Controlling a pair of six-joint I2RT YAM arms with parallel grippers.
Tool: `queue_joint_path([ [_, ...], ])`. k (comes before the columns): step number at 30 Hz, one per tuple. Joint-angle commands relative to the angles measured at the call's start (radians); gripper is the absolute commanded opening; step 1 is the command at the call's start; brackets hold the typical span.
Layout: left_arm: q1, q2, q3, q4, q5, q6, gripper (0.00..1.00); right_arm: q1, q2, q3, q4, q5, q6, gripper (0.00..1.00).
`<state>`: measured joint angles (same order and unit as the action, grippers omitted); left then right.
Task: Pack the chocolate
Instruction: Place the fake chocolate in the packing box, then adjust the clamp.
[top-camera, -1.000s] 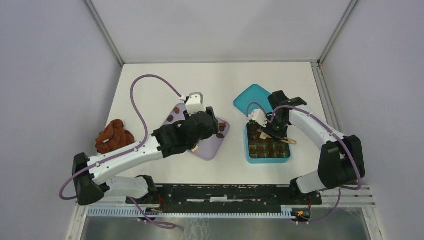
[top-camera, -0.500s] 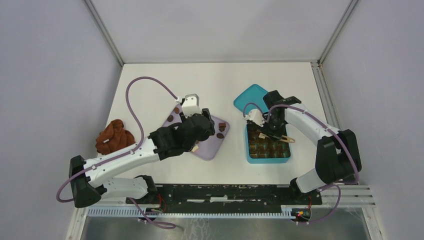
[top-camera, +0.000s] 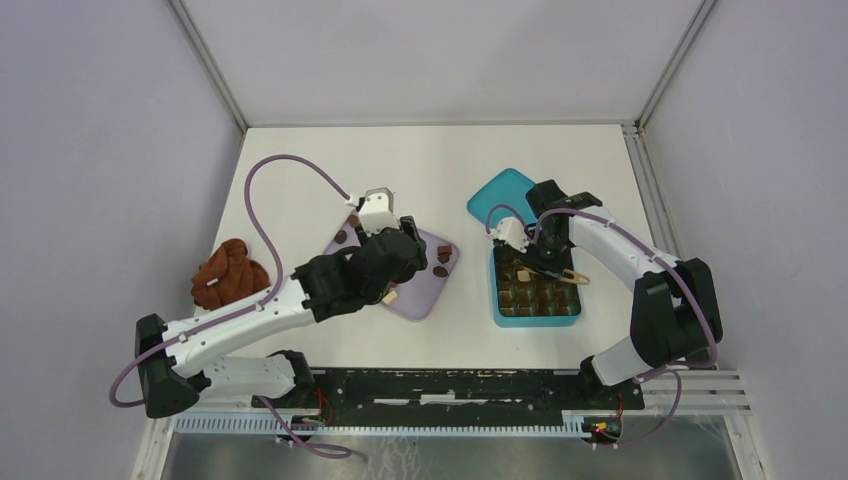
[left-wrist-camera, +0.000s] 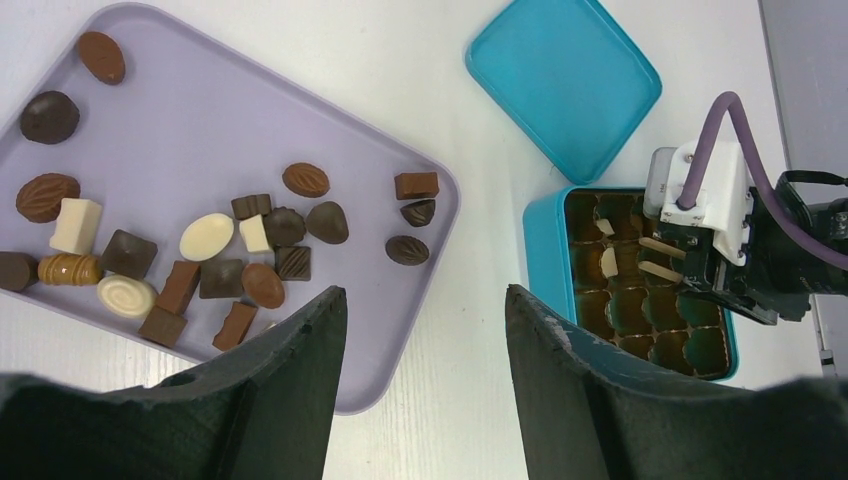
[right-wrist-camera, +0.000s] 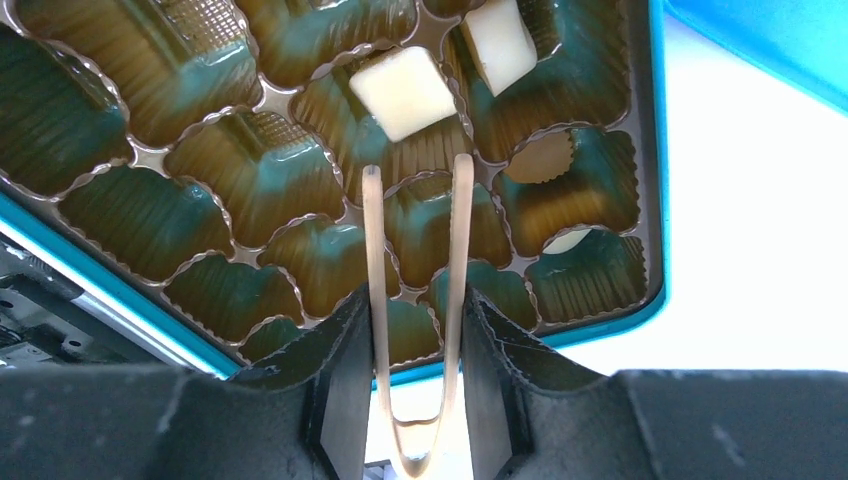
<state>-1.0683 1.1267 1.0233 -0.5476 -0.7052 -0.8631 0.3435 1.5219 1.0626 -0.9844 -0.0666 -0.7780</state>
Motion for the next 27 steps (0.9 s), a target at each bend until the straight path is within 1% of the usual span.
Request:
queue_joint_path([
  [1, -0.001, -0.028, -0.003, 0.003, -0.033, -0.037, 0.65, 0.005, -0.012, 0.066, 0.0, -0.001, 0.013, 0.38],
  [5, 0.0, -0.038, 0.002, 0.002, -0.026, -0.021, 0.65, 0.009, -0.021, 0.137, -0.031, -0.056, 0.012, 0.36],
  [10, 0.0, -0.076, 0.017, -0.036, -0.046, -0.006, 0.65, 0.063, -0.012, 0.23, -0.048, -0.101, 0.023, 0.36],
  [11, -0.001, -0.089, 0.019, -0.039, -0.049, -0.004, 0.65, 0.07, -0.009, 0.245, -0.045, -0.121, 0.025, 0.36],
  [13, -0.001, -0.128, 0.012, -0.018, -0.043, 0.004, 0.66, 0.077, 0.005, 0.291, -0.056, -0.211, 0.028, 0.36],
  [16, 0.0, -0.219, -0.051, 0.106, 0.008, 0.014, 0.68, 0.076, 0.033, 0.365, -0.066, -0.364, 0.038, 0.36],
  [18, -0.001, -0.302, -0.145, 0.229, 0.048, -0.014, 0.75, 0.076, 0.042, 0.411, -0.05, -0.458, 0.056, 0.35],
  [19, 0.0, -0.348, -0.199, 0.299, 0.061, -0.046, 0.79, 0.076, 0.044, 0.428, -0.035, -0.492, 0.065, 0.35],
  [21, -0.001, -0.447, -0.316, 0.489, 0.069, -0.127, 0.86, 0.075, 0.052, 0.469, -0.013, -0.554, 0.086, 0.35],
  [23, 0.0, -0.517, -0.425, 0.64, 0.056, -0.225, 0.9, 0.076, 0.065, 0.509, -0.002, -0.607, 0.103, 0.35],
  [25, 0.0, -0.54, -0.493, 0.736, 0.036, -0.314, 0.91, 0.075, 0.068, 0.524, 0.023, -0.661, 0.126, 0.35],
  [27, 0.0, -0.517, -0.518, 0.818, 0.03, -0.36, 0.92, 0.076, 0.061, 0.514, 0.071, -0.705, 0.162, 0.35],
])
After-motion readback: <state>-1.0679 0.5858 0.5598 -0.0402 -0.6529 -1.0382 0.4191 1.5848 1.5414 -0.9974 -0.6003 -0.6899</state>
